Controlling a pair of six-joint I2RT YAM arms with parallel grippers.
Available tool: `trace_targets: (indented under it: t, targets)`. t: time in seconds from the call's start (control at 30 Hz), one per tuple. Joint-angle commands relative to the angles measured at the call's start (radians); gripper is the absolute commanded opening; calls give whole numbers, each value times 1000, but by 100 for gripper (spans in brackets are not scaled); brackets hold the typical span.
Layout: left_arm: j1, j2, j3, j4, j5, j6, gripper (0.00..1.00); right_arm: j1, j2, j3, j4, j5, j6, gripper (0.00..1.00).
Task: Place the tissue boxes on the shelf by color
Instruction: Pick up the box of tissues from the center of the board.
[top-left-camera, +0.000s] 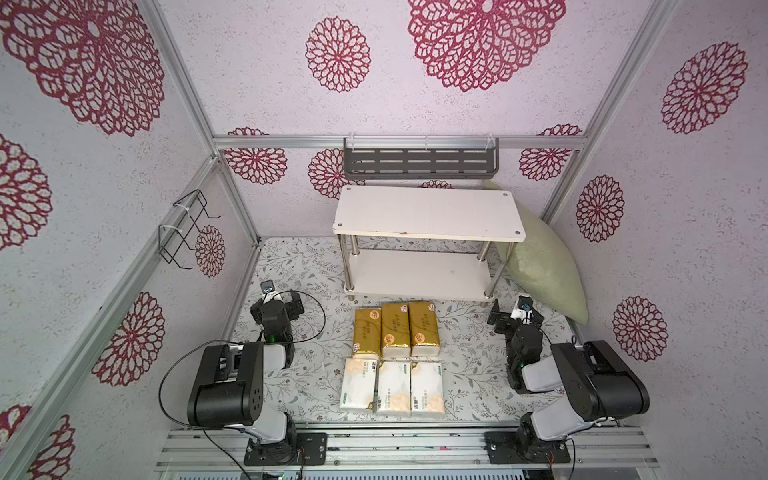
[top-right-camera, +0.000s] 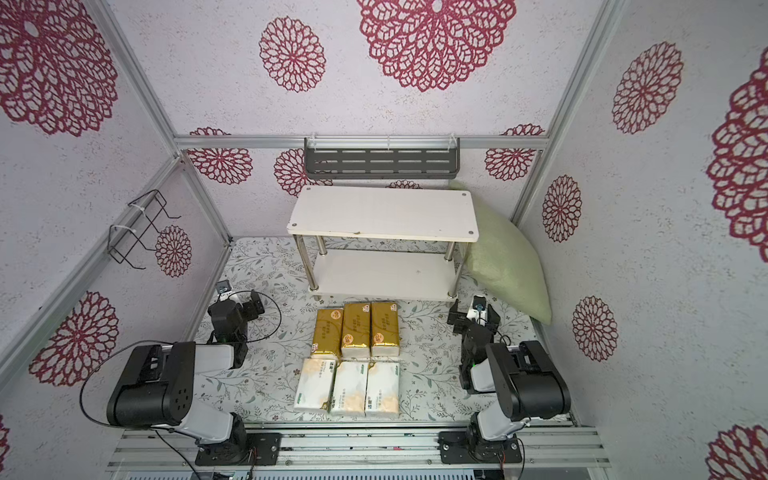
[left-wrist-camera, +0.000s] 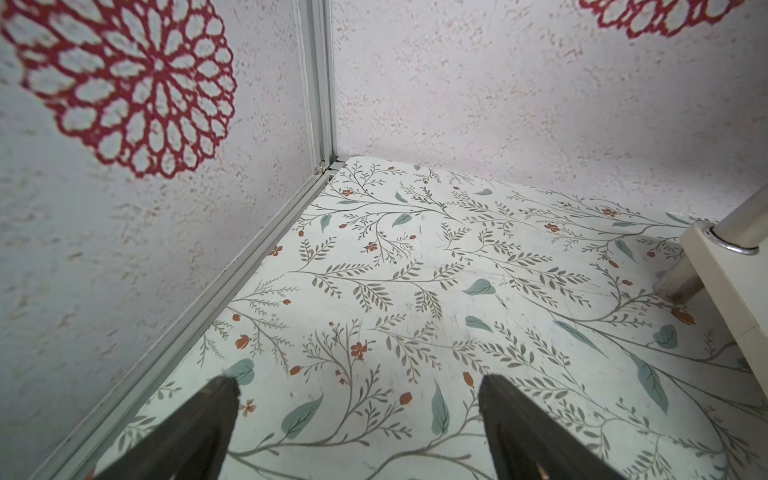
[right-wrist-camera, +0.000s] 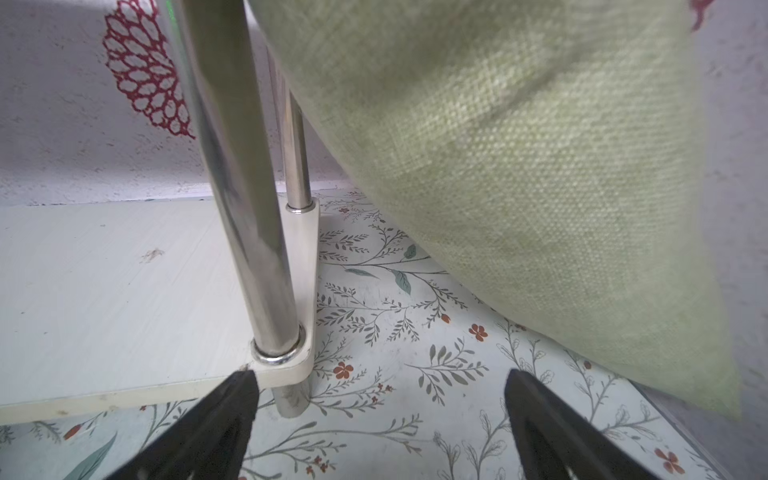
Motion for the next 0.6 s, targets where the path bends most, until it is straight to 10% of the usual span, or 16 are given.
trace_targets:
  t: [0.0,0.57]
  targets:
    - [5,2,3,28,11,5,97,-4,-3,22,22,-6,-1,99]
    - [6,1,6,21,14,4,97,-3,-3,21,22,-6,0,99]
